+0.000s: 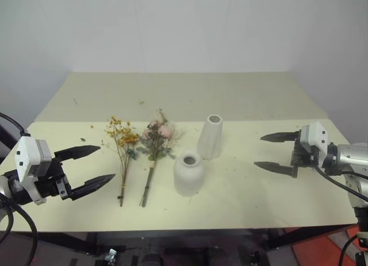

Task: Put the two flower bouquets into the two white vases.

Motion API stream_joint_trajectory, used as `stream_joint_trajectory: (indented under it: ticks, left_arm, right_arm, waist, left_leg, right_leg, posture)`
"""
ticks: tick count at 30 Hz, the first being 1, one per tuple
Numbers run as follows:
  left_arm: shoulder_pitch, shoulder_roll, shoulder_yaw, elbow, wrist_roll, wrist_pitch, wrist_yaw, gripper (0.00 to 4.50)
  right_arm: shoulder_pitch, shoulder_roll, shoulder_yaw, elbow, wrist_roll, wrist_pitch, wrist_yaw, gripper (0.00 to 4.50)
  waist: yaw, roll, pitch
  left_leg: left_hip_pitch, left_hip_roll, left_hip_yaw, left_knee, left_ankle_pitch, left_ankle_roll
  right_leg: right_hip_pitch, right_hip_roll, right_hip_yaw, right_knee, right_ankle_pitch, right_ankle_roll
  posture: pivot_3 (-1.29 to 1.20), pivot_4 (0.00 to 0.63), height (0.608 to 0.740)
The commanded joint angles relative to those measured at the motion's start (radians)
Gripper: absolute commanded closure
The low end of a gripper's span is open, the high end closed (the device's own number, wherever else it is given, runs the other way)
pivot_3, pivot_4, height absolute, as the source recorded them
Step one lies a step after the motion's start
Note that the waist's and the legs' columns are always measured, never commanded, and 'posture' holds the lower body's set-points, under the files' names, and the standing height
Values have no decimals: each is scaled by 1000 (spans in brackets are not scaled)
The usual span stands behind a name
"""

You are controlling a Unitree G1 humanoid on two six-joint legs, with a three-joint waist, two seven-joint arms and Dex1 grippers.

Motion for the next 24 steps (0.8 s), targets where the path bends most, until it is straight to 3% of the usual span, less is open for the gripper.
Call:
stream_joint_trajectory:
  ticks: [1,18,24]
  left_arm:
    - [-17,11,10,-8,-1,-4,5,37]
    - [-10,1,21,27,-13,45,32,37]
    - [-63,162,-84,-13,60,355,256,37]
  right_arm:
    - [-2,-14,-10,-43,33,13,15,0]
    - [-23,-25,7,6,-5,-27,30,0]
    - [-19,-16,15,-5,-11,-41,19,0]
  waist:
    - [0,0,0]
    - [0,0,0]
    - [1,0,0]
  left_leg:
    - [0,0,0,0,0,0]
    - [0,0,0,0,0,0]
    - [0,0,0,0,0,0]
  right_leg:
    - [0,0,0,0,0,0]
    - [0,0,0,0,0,1]
    - [0,0,0,1,2,4]
  posture:
    - [0,150,740]
    - [0,150,740]
    - [0,150,740]
